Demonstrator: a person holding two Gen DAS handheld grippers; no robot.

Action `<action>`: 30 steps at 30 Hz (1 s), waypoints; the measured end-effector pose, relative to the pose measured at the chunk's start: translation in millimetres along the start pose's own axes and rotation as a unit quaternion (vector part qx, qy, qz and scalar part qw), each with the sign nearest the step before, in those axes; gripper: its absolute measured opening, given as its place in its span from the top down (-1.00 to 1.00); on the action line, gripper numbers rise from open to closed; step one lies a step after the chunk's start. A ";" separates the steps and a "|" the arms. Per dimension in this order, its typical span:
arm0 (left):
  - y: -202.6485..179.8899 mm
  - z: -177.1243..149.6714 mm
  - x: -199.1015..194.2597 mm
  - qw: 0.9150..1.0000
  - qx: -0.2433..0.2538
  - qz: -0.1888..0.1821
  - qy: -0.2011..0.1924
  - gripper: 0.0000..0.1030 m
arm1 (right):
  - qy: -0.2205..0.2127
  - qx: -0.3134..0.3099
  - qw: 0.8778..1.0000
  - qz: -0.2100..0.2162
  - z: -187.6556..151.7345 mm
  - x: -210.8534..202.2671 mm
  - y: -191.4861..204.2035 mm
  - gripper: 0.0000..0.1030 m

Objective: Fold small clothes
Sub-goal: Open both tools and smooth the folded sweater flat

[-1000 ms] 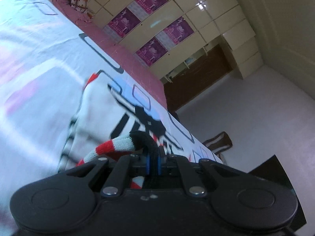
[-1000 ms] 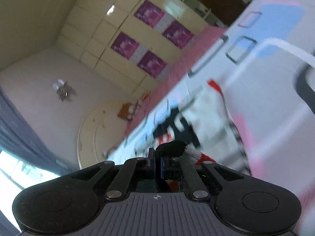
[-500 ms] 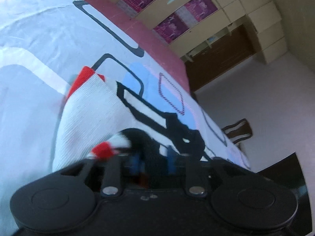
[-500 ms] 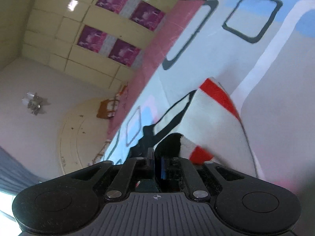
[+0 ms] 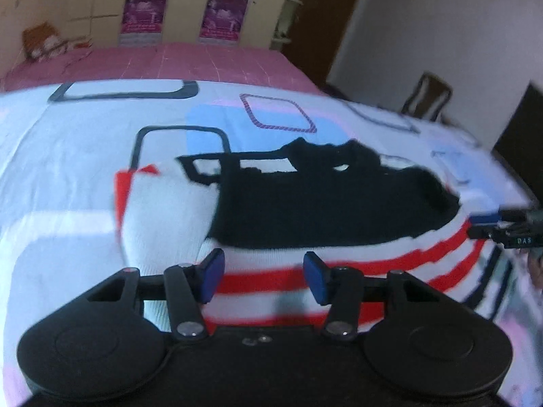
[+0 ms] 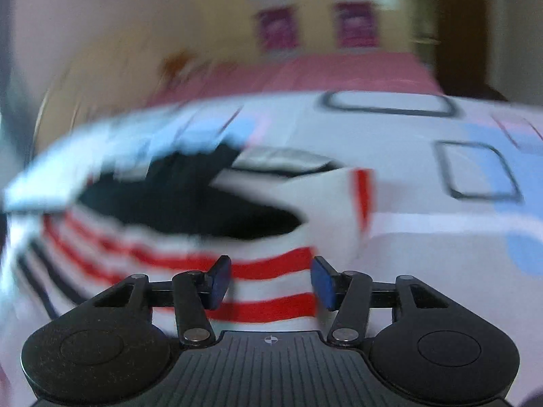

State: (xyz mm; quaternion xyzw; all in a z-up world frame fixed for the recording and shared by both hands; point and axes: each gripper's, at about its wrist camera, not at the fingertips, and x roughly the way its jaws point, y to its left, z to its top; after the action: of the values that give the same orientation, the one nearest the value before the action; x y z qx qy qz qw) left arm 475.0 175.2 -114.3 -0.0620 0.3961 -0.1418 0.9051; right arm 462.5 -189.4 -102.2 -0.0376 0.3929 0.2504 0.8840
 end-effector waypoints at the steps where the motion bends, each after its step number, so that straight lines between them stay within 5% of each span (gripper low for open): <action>1: -0.9 7.0 7.4 1.000 0.000 0.005 -0.001 0.00 | 0.003 -0.021 1.000 -0.020 2.1 9.7 8.8 -0.03; 4: -4.3 25.2 20.0 1.000 -0.014 0.020 -0.010 0.00 | -0.031 0.043 0.994 -0.100 25.2 32.2 -9.3 -0.03; 6: -8.2 29.8 15.5 1.000 -0.007 0.019 -0.019 -0.12 | -0.054 0.129 0.988 -0.069 31.4 25.2 -27.9 -0.03; 7: -11.8 30.3 13.6 0.999 0.006 0.027 -0.022 -0.39 | -0.070 0.142 0.987 -0.036 29.9 17.8 -30.3 -0.03; 9: -13.0 30.1 17.7 0.998 0.027 0.061 -0.018 -0.53 | -0.062 0.102 0.992 -0.034 25.4 15.0 -22.1 -0.03; 15: -3.4 25.1 33.2 0.997 0.032 0.069 0.012 0.26 | 0.000 0.059 0.997 -0.059 10.3 47.7 -16.8 -0.03; 16: -2.8 26.5 33.3 0.997 0.032 0.069 0.011 0.71 | -0.002 0.053 0.997 -0.063 10.5 49.4 -14.5 -0.01; 17: -1.8 27.8 34.3 0.997 0.031 0.070 0.011 0.92 | -0.004 0.045 0.997 -0.066 10.9 48.2 -11.2 0.35; 18: -1.8 28.6 34.8 0.997 0.031 0.071 0.004 0.93 | -0.006 0.038 0.997 -0.070 11.6 47.9 -9.6 0.72; 20: -7.9 24.9 28.3 0.995 0.045 0.084 -0.036 0.93 | -0.014 0.031 0.997 -0.070 12.9 48.0 -8.7 0.95; 25: -2.8 19.3 4.8 0.990 0.016 0.105 -0.095 0.93 | -0.088 0.047 0.990 -0.099 21.6 13.2 -11.8 0.95; 30: 1.6 25.4 40.9 0.992 0.026 0.115 -0.040 0.92 | -0.032 0.070 0.992 -0.102 17.9 56.8 -27.0 0.95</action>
State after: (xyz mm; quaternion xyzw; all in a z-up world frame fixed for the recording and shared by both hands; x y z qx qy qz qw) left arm 520.4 164.2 -126.1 0.0013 0.3602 -0.0444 0.9318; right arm 519.5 -184.8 -133.9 -0.0071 0.3751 0.1314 0.9176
